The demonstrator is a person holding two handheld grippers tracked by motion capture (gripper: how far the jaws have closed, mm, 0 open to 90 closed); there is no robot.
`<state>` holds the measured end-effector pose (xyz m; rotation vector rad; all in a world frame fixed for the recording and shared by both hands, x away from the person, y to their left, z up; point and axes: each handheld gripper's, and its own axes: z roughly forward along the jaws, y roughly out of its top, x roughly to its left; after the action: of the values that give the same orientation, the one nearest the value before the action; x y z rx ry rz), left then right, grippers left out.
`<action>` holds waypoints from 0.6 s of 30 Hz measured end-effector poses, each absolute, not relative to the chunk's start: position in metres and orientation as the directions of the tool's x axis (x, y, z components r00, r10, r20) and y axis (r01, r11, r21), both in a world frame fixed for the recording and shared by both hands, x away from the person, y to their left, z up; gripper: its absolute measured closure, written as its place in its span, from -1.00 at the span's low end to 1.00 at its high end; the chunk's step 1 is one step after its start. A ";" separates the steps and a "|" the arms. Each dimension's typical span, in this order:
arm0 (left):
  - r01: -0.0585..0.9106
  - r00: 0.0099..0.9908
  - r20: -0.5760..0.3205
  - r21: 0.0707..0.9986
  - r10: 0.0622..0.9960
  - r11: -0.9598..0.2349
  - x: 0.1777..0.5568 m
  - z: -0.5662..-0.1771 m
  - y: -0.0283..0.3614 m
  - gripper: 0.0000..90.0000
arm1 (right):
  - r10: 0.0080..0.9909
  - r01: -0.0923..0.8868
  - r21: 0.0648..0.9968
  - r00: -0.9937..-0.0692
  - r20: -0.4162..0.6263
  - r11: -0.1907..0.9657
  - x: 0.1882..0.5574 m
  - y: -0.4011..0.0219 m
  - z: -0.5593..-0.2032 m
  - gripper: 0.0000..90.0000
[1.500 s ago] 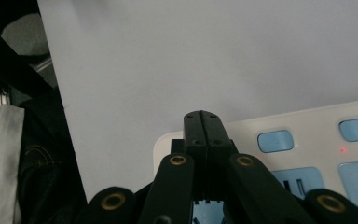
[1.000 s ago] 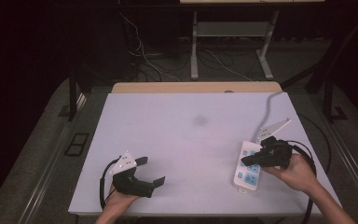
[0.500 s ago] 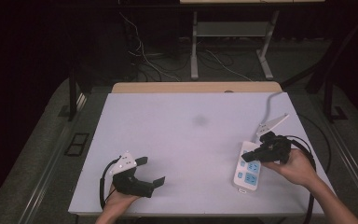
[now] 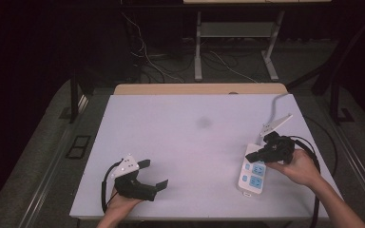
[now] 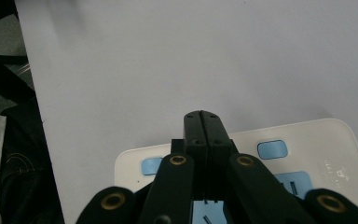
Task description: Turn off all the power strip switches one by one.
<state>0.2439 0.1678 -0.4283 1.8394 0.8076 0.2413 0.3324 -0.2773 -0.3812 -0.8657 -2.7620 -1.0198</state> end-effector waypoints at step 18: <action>0.414 0.750 -0.203 0.886 0.629 -0.208 0.244 -0.428 0.168 -1.00 | 0.485 0.542 0.558 -0.834 0.263 0.629 0.340 -0.277 -0.394 1.00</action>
<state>0.2439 0.1681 -0.4283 1.8388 0.8079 0.2414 0.3395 -0.2767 -0.3936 -0.8711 -2.7554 -0.9882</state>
